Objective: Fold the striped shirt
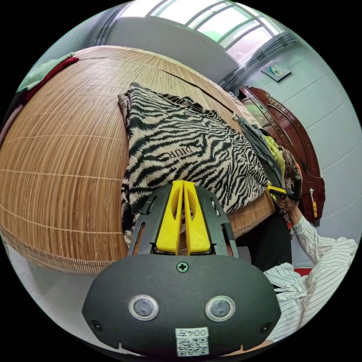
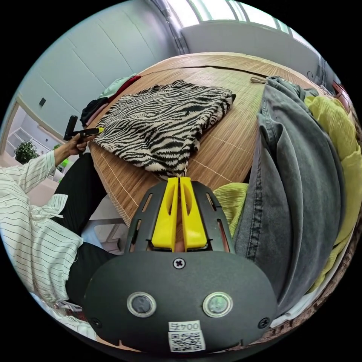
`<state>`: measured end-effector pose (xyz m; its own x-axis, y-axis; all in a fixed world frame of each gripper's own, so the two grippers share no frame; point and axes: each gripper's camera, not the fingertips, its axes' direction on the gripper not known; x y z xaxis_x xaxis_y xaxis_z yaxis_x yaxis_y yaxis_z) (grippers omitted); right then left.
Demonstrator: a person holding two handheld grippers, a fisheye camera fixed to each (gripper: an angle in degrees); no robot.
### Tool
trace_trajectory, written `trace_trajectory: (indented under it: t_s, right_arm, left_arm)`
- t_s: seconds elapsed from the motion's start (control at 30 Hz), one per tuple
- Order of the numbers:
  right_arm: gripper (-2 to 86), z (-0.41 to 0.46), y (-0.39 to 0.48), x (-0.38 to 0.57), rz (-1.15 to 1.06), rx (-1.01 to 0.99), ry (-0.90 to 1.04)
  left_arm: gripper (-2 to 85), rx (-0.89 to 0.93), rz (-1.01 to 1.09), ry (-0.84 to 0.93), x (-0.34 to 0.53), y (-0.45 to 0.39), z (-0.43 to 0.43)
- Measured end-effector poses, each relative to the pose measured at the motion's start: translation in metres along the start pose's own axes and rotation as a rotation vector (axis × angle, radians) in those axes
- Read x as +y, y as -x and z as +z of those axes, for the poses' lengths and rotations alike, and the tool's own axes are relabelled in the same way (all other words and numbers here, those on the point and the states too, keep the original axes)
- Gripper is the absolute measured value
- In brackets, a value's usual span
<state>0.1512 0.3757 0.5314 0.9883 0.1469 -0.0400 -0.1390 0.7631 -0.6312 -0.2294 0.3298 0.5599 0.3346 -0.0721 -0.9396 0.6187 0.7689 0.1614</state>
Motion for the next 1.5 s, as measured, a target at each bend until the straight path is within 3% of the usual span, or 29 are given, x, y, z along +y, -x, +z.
trace_trajectory:
  t_s: [0.17,0.33,0.5,0.97,1.1,1.17,1.5]
  right_arm:
    - [9.3,-0.014,-0.002,0.003,0.072,-0.023,0.020]
    - [11.9,-0.019,-0.026,0.025,0.365,-0.255,-0.100]
    - [12.4,0.000,-0.041,0.052,0.737,-0.424,-0.177]
    - [8.0,0.024,-0.038,0.034,0.870,-0.511,-0.242]
    - [3.0,0.023,-0.029,0.026,0.897,-0.433,-0.232]
    - [2.0,0.019,-0.021,0.025,0.904,-0.409,-0.232]
    - [1.9,-0.009,0.031,0.046,0.879,-0.340,-0.109]
  left_arm:
    - [0.6,0.080,0.027,-0.059,0.004,0.001,-0.020]
    - [2.8,0.079,0.021,-0.124,0.024,0.012,-0.058]
    - [10.9,0.098,-0.049,-0.149,0.053,0.042,-0.086]
    - [12.8,0.118,-0.191,-0.177,0.071,0.052,-0.062]
    - [10.7,-0.002,-0.137,-0.144,0.063,0.033,-0.049]
    - [4.8,-0.092,-0.080,-0.084,0.058,0.018,-0.039]
    - [1.9,-0.066,-0.010,-0.007,0.084,0.006,-0.038]
